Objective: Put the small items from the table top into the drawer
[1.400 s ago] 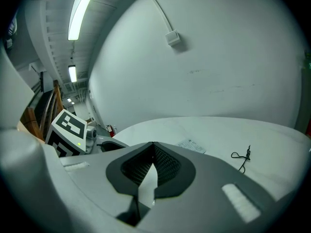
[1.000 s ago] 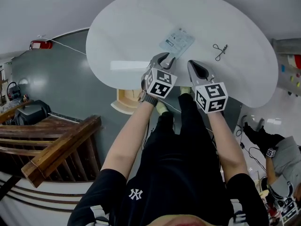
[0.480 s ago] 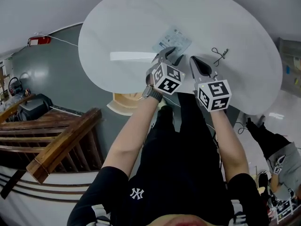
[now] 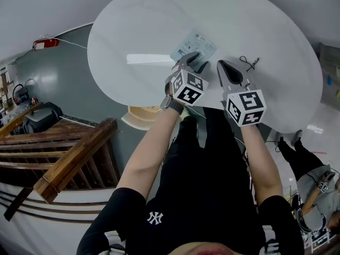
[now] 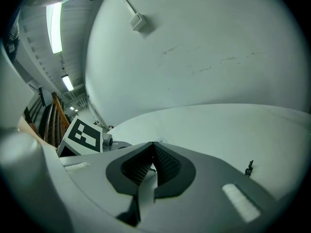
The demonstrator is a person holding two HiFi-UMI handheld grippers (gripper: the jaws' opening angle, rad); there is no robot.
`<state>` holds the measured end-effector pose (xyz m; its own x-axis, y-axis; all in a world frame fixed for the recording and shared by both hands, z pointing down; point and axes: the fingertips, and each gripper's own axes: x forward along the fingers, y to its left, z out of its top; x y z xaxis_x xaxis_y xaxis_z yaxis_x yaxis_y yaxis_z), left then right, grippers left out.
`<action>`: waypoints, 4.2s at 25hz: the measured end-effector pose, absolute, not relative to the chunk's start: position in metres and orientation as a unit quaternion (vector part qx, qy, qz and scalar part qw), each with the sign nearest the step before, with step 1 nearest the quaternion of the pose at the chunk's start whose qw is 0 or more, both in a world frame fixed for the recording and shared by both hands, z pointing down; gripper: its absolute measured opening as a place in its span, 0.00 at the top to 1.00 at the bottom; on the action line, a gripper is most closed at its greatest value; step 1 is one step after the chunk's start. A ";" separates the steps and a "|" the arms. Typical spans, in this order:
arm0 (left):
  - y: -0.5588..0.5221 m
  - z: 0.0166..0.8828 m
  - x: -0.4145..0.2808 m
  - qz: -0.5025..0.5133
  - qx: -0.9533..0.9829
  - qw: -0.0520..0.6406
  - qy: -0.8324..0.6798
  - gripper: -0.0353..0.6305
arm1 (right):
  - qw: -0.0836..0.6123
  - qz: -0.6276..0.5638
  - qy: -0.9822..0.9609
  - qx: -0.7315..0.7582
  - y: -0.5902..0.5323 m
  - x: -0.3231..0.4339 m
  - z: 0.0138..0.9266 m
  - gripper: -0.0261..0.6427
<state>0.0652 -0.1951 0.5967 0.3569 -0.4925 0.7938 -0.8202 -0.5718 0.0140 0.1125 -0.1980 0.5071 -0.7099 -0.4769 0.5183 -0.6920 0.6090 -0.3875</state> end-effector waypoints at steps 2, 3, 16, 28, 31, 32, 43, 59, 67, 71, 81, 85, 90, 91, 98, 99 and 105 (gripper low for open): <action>-0.198 0.597 0.061 0.373 0.795 0.227 -0.421 0.72 | 0.182 0.292 -0.879 0.331 -0.201 0.111 0.505 0.93; -0.199 0.597 0.060 0.368 0.795 0.232 -0.424 0.72 | 0.180 0.292 -0.879 0.330 -0.203 0.111 0.504 0.93; -0.199 0.587 0.051 0.369 0.784 0.214 -0.450 0.91 | 0.181 0.289 -0.882 0.326 -0.198 0.107 0.500 0.93; -0.189 0.549 0.042 0.350 0.786 0.178 -0.477 0.91 | 0.181 0.271 -0.888 0.325 -0.183 0.096 0.491 0.93; -0.178 0.538 0.035 0.344 0.785 0.170 -0.486 0.91 | 0.178 0.265 -0.891 0.323 -0.173 0.090 0.483 0.93; -0.173 0.535 0.032 0.343 0.785 0.169 -0.488 0.91 | 0.177 0.262 -0.892 0.323 -0.169 0.087 0.480 0.93; -0.119 0.499 0.000 0.326 0.783 0.144 -0.509 0.91 | 0.170 0.239 -0.902 0.317 -0.125 0.056 0.452 0.93; -0.020 0.496 -0.072 0.331 0.761 0.151 -0.537 0.91 | 0.177 0.222 -0.918 0.277 -0.042 -0.022 0.448 0.93; 0.030 0.506 -0.110 0.346 0.747 0.157 -0.546 0.91 | 0.182 0.214 -0.925 0.255 -0.006 -0.060 0.450 0.93; 0.050 0.513 -0.119 0.353 0.746 0.158 -0.542 0.91 | 0.185 0.214 -0.926 0.249 0.009 -0.071 0.454 0.93; 0.097 0.542 -0.129 0.378 0.744 0.162 -0.527 0.91 | 0.195 0.219 -0.925 0.242 0.041 -0.084 0.470 0.93; 0.115 0.560 -0.131 0.392 0.742 0.167 -0.518 0.91 | 0.200 0.222 -0.923 0.242 0.050 -0.085 0.479 0.93; 0.136 0.581 -0.129 0.409 0.741 0.176 -0.503 0.91 | 0.204 0.227 -0.921 0.242 0.061 -0.086 0.488 0.93; 0.138 0.585 -0.129 0.411 0.741 0.178 -0.501 0.91 | 0.204 0.228 -0.921 0.242 0.062 -0.086 0.489 0.93; 0.141 0.605 -0.123 0.421 0.749 0.184 -0.478 0.91 | 0.209 0.233 -0.917 0.246 0.065 -0.085 0.500 0.93; 0.141 0.608 -0.121 0.423 0.750 0.185 -0.474 0.92 | 0.210 0.234 -0.917 0.247 0.065 -0.084 0.501 0.93; 0.143 0.623 -0.118 0.431 0.755 0.190 -0.457 0.92 | 0.214 0.238 -0.913 0.254 0.064 -0.081 0.510 0.93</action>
<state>-0.1177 0.1429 0.6227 0.2108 -0.5262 0.8238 -0.8536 -0.5097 -0.1072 -0.0811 0.0640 0.5099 -0.7795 -0.3619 0.5113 -0.5657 0.7574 -0.3262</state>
